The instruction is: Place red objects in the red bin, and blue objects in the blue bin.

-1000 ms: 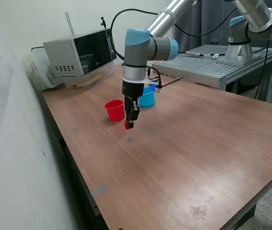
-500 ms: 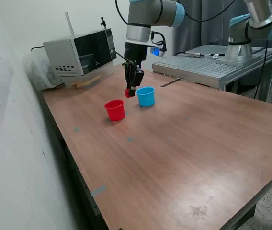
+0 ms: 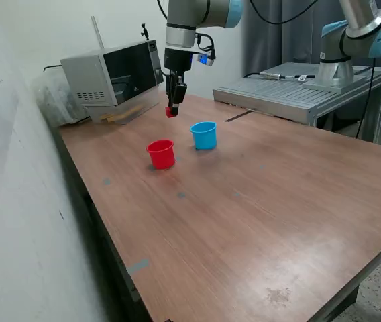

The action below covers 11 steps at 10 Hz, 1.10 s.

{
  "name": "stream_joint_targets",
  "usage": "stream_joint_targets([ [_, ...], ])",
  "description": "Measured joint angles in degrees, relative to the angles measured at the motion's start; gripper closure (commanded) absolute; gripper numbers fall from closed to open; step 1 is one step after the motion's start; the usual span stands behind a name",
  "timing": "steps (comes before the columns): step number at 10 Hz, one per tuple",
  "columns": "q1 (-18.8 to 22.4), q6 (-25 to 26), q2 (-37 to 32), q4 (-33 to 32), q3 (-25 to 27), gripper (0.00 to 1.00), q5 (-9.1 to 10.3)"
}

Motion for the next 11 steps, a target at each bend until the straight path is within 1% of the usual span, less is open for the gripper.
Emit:
stream_joint_targets([
  [2,-1.8,-0.9,0.0,0.0,0.5,1.0,0.06],
  [4,-2.6,-1.3,1.2,-0.1,0.3,1.0,0.1],
  [11,-3.1,-1.5,7.0,-1.6,-3.0,1.0,0.18],
])
